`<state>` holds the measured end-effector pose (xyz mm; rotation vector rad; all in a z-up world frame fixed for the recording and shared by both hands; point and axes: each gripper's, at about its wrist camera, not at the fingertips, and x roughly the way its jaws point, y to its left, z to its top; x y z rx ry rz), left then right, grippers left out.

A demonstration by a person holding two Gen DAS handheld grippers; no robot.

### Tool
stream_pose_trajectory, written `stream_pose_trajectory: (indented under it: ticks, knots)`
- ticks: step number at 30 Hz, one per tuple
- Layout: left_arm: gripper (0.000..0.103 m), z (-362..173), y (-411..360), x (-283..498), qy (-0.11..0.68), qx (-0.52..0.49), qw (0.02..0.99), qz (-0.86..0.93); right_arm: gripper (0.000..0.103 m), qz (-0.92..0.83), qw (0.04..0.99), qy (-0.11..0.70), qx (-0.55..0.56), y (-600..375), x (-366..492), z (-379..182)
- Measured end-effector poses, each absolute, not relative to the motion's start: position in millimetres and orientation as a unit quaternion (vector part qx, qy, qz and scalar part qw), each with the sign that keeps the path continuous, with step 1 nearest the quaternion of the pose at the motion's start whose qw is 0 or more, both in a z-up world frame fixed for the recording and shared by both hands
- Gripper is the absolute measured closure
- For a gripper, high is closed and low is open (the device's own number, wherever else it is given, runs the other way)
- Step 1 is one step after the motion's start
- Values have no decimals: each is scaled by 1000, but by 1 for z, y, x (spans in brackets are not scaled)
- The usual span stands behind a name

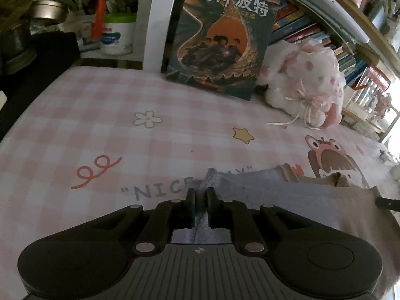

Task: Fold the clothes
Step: 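Lower the hem onto the collar edge and open both tools, then lift both tools away from the folded sweater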

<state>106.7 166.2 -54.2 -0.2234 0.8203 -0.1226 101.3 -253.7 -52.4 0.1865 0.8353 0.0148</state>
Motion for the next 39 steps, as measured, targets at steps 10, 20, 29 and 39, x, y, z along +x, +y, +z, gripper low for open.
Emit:
stream_pose_trajectory:
  ticks: [10,20,29,39]
  knots:
    - [79,-17,166,62,355,-103,928,-48,71,3,923,378,72,-257,70,-23]
    - [43,-3,146,-9,340,-65,937,-39,49,17,931,364,23,-257,8,-13]
    - [26,-3,117,-59,342,-47,938,-35,31,44,929,367,2,-254,-42,-15]
    - [8,-6,90,-111,340,-48,939,-12,23,62,927,368,-18,-253,-95,-16]
